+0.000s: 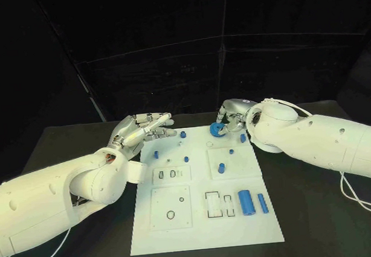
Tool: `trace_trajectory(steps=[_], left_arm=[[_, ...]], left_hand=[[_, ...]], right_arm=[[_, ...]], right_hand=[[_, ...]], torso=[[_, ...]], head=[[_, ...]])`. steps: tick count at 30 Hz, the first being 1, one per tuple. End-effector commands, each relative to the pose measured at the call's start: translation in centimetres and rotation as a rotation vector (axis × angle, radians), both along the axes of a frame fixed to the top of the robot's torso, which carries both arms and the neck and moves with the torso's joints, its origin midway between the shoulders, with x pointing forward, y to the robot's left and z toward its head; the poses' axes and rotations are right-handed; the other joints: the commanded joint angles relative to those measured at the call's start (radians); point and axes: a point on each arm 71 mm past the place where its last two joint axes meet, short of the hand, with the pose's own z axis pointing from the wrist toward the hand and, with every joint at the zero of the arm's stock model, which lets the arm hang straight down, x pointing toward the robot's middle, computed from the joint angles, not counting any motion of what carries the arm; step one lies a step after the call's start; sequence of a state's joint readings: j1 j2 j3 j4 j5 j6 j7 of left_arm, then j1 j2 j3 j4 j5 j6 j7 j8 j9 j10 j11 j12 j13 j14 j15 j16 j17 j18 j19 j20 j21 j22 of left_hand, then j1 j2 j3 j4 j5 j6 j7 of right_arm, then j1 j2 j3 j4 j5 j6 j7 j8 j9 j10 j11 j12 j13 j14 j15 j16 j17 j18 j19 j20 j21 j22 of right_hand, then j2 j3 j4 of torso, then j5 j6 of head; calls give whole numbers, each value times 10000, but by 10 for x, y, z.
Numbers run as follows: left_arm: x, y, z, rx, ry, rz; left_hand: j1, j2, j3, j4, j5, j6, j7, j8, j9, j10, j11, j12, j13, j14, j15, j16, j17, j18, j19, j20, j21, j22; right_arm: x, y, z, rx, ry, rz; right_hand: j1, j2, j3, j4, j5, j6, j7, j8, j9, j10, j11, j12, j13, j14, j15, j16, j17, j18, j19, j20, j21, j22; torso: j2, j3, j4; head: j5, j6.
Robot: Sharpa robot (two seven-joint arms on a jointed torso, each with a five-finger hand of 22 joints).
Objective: Assemble the parts on the task board
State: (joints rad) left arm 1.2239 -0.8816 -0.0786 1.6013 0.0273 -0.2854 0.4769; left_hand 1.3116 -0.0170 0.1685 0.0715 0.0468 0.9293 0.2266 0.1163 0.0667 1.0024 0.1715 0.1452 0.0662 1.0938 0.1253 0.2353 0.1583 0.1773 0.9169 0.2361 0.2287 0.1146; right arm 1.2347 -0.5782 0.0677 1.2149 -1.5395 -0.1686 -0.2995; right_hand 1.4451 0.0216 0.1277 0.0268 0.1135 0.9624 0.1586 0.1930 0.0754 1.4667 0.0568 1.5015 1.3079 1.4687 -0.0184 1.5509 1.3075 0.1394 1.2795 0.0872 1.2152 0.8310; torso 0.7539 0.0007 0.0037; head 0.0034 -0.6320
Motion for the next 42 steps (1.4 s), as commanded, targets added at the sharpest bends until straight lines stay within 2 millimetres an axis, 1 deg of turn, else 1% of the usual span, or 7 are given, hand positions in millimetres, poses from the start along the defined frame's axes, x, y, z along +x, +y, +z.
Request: trace_trajectory(steps=[1, 5, 10, 14, 25, 34, 42], left_arm=[[0, 1, 1, -12, -35, -133], [0, 5, 1, -8, -90, -51], [2, 9, 1, 16, -120, 39], [3, 11, 1, 26, -149, 93], [6, 16, 3, 74, -257, 267], [7, 15, 5, 66, -291, 240], [7, 14, 6, 68, -302, 223]], left_hand=[[-32, 76, -8, -41, 19, 50, 19, -66, -10, 67, 23, -32, -10, 67, -18, 34, 9, 61, 78, 16, -43, -9], [-32, 86, -6, -46, 20, 51, 23, -71, -11, 68, 24, -37, -10, 68, -19, 32, 11, 61, 82, 15, -46, -12], [-26, 95, -1, -53, 20, 50, 23, -74, -11, 67, 24, -41, -11, 68, -19, 30, 12, 61, 84, 15, -48, -14], [-19, 102, 4, -62, 20, 50, 24, -78, -12, 67, 24, -45, -11, 68, -20, 28, 14, 61, 86, 14, -51, -16], [-5, 110, 10, -82, 19, 52, 26, -83, -12, 68, 25, -51, -12, 64, -18, 22, 15, 59, 86, 14, -58, -21], [7, 109, 13, -103, 20, 61, 27, -85, -11, 76, 25, -55, -11, 54, -16, 13, 16, 57, 82, 15, -68, -27], [16, 108, 14, -121, 20, 71, 28, -85, -9, 84, 25, -57, -10, 48, -15, 7, 17, 56, 80, 15, -75, -32]], right_arm=[[-4, 8, 7, 216, -534, 230], [-13, 26, 12, 439, -654, 658], [-19, 50, 15, 515, -804, 1079], [-22, 68, 16, 480, -846, 1359], [-26, 101, 8, 410, -821, 1885], [-25, 114, -4, 223, -544, 2011], [-22, 118, -8, 97, -387, 1964]], right_hand=[[-132, 53, 68, 12, -15, 438, -232, -12, -18, 469, -62, 60, 1676, 930, -68, 67, 2208, -92, 22, -72, 46, 20], [-246, 2, 91, 19, 26, 427, -226, -71, -48, 471, -59, 55, 1676, 932, -66, 70, 2216, -95, 23, -76, 51, 23], [-321, -22, 114, 27, 60, 422, -220, -111, -64, 469, -56, 50, 1672, 932, -63, 69, 2215, -96, 23, -75, 54, 26], [-351, -37, 121, 28, 68, 420, -218, -128, -70, 466, -54, 45, 1667, 930, -61, 66, 2204, -95, 20, -74, 51, 17], [-409, -47, 150, 33, 94, 445, -223, -147, -73, 513, -56, 96, 1746, 931, -56, 67, 2207, -97, 22, -70, 56, 25], [-452, -66, 163, 35, 100, 434, -216, -175, -81, 492, -53, 72, 1714, 931, -54, 67, 2207, -97, 19, -68, 54, 21], [-514, -89, 183, 41, 100, 403, -202, -225, -92, 476, -42, 55, 1694, 931, -45, 67, 2208, -96, 11, -63, 48, 10]], torso=[[-1, -6, 4], [-1, -21, 11], [11, -7, 37], [19, -22, 49], [10, 0, 9], [8, 6, 18], [7, 17, -11]], head=[[15, 11], [33, 21], [71, 33], [96, 15], [149, -38], [144, -45], [157, -76]])
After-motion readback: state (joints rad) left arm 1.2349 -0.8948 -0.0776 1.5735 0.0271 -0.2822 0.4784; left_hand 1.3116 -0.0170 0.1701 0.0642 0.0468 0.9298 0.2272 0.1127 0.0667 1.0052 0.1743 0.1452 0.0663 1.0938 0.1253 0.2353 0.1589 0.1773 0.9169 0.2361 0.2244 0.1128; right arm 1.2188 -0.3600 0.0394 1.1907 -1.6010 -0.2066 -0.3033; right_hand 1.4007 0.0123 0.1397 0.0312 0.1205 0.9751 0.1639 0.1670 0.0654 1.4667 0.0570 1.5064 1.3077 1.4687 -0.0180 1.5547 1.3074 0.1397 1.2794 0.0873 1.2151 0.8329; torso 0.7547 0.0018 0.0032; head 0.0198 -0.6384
